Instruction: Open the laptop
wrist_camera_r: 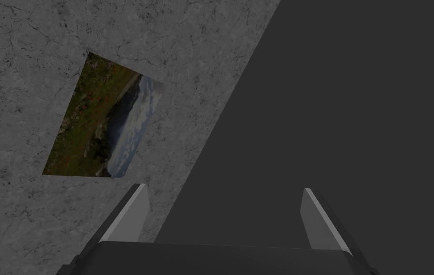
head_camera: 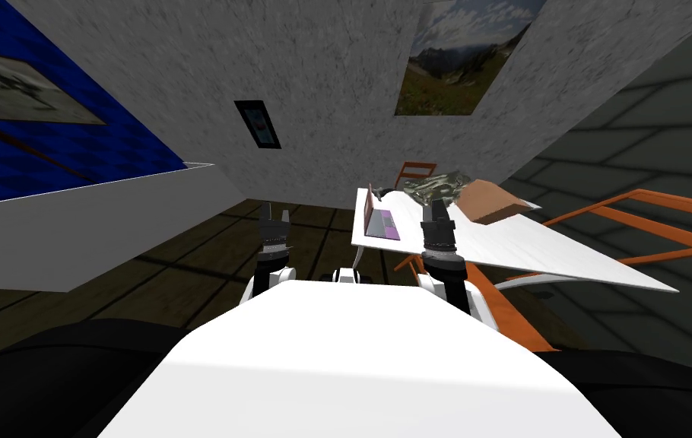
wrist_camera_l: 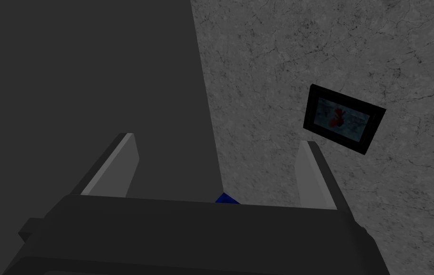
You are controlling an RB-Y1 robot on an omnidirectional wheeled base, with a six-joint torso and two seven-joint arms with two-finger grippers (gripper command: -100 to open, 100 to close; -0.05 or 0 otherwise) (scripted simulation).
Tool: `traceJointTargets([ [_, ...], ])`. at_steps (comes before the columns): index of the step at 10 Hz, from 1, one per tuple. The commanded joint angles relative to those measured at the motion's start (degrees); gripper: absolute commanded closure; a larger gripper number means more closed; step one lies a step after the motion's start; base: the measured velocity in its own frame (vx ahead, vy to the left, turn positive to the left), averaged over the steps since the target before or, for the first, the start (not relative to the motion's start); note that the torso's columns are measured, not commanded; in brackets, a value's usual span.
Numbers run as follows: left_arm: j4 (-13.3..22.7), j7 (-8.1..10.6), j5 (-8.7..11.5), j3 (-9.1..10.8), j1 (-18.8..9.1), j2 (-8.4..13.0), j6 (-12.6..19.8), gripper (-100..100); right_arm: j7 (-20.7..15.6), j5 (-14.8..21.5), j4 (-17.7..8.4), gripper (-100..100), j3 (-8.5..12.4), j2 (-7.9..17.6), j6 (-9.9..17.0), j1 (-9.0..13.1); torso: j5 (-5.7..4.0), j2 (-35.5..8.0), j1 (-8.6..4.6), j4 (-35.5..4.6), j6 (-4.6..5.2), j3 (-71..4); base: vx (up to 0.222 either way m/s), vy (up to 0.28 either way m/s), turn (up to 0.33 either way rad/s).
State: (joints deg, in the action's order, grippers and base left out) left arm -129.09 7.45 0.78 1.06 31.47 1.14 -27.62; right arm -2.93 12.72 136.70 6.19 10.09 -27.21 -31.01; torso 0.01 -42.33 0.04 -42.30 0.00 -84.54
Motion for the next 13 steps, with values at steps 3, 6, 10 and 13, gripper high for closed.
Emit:
traceJointTargets([
  [3,0.0,0.0,0.0,0.0,0.0,0.0,0.0,0,-6.8,7.2,0.0,-100,4.1,2.8,-0.5,-1.4,-0.01,0.1,-0.04,0.0,0.0,0.0,-0.057,0.108,-0.044],
  [6,0.0,0.0,0.0,0.0,0.0,0.0,0.0,0,-11.5,12.3,-0.4,-100,6.9,4.5,-0.6,-2.5,0.01,0.0,0.03,0.0,0.0,0.0,-0.064,0.125,-0.042],
  [10,0.0,0.0,0.0,0.0,0.0,0.0,0.0,0,-17.8,19.2,-1.6,-100,10.4,7.1,0.0,-3.8,-0.01,0.1,-0.03,0.0,0.0,-0.1,-0.012,0.135,-0.05],
  [13,0.0,0.0,0.0,0.0,0.0,0.0,0.0,0,-22.5,24.0,-3.4,-100,12.9,9.7,1.1,-4.8,-0.02,0.1,-0.07,0.0,0.0,-0.1,0.042,0.125,-0.046],
])
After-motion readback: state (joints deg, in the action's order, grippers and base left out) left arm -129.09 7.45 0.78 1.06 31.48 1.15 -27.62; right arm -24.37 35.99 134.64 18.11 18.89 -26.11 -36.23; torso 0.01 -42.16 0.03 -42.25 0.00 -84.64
